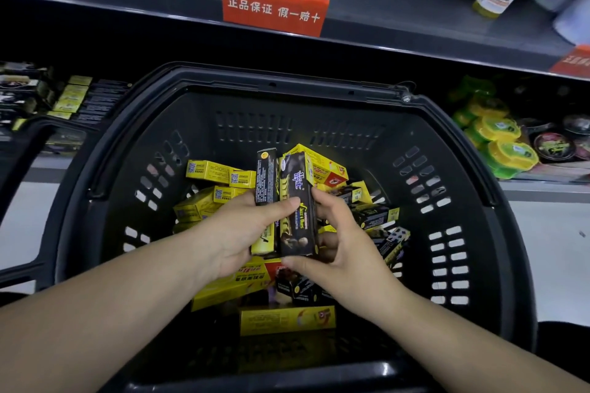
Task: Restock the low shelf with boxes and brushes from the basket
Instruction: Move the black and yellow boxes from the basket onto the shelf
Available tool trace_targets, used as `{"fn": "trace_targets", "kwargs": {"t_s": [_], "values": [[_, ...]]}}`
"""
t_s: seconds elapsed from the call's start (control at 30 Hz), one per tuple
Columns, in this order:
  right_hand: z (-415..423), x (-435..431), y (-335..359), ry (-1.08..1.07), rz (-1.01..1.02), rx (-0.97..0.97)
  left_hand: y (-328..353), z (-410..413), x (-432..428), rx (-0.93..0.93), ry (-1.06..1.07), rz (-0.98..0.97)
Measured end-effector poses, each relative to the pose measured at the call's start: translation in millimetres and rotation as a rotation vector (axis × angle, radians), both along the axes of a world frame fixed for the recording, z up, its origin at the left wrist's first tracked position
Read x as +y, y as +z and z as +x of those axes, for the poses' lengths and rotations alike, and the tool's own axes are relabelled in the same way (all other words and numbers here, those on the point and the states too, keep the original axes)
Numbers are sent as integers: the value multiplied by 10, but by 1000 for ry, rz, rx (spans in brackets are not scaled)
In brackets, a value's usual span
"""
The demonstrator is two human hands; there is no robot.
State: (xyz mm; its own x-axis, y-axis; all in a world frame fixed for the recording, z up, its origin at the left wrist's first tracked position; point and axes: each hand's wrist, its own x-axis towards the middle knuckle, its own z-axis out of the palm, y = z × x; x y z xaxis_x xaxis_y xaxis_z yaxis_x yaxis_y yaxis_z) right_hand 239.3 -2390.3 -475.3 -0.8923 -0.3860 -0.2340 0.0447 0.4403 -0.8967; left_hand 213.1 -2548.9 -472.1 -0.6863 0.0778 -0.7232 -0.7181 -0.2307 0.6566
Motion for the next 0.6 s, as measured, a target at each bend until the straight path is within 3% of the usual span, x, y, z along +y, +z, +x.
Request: {"fn": "trace_targets", "kwargs": {"t_s": [0.2,0.33,0.43,0.6], "values": [[-57,14,33,-40,-121,-182,-3,19,-5,52,-39,-40],[-346,276,202,-68,2,-97,41,-97,-103,8,-57,-35],[-567,600,433,32,126,-41,106,-177,-205,-40,-50,12],[-555,528,420,313,167,-41,99,-88,-168,-74,-509,-55]]}}
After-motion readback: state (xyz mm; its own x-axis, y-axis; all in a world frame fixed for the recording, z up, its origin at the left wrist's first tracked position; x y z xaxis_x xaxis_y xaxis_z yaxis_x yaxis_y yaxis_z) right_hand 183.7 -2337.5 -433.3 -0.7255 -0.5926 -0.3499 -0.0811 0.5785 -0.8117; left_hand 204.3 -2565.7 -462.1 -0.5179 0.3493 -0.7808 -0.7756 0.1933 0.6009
